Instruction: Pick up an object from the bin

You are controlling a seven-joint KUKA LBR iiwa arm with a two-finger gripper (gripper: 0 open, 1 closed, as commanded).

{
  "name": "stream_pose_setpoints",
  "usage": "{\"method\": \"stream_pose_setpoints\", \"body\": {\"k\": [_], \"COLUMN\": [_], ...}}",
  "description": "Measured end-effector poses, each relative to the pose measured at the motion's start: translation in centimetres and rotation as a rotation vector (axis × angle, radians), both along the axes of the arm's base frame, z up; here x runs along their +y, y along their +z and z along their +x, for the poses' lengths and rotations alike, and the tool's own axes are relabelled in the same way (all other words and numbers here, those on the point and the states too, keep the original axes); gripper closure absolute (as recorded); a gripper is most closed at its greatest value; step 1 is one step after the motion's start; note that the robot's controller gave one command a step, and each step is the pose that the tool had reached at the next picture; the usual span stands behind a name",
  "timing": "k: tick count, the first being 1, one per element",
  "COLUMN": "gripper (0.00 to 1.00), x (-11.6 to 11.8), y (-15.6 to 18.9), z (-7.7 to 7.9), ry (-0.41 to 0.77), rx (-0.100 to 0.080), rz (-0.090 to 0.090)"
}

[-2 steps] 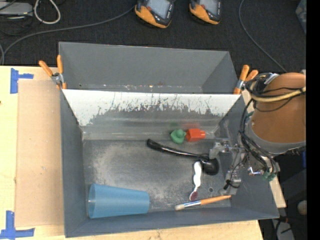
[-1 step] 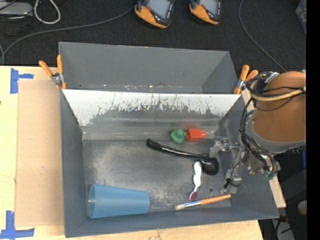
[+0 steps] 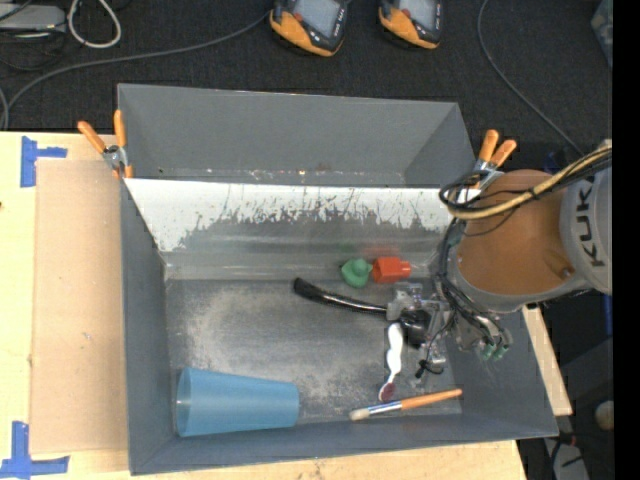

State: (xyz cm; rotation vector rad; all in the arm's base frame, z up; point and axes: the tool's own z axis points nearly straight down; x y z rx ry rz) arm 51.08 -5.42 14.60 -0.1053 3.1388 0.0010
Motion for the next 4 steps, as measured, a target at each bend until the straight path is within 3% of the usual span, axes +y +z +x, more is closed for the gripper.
{"method": "stream_pose_setpoints", "body": {"k": [1, 2, 3, 4], "gripper": [0.0, 1.0, 1.0, 1.0], "x": [4.1, 1.8, 1.8, 2.0], "y": [-4.0, -6.9, -6.9, 0.8], "z": [4.3, 7.9, 7.9, 8.9], "ry": [0.022, -0.082, -0.082, -0.115], "rx": [-0.007, 0.003, 0.003, -0.002], "rz": [0.002, -0.001, -0.001, 0.0]}}
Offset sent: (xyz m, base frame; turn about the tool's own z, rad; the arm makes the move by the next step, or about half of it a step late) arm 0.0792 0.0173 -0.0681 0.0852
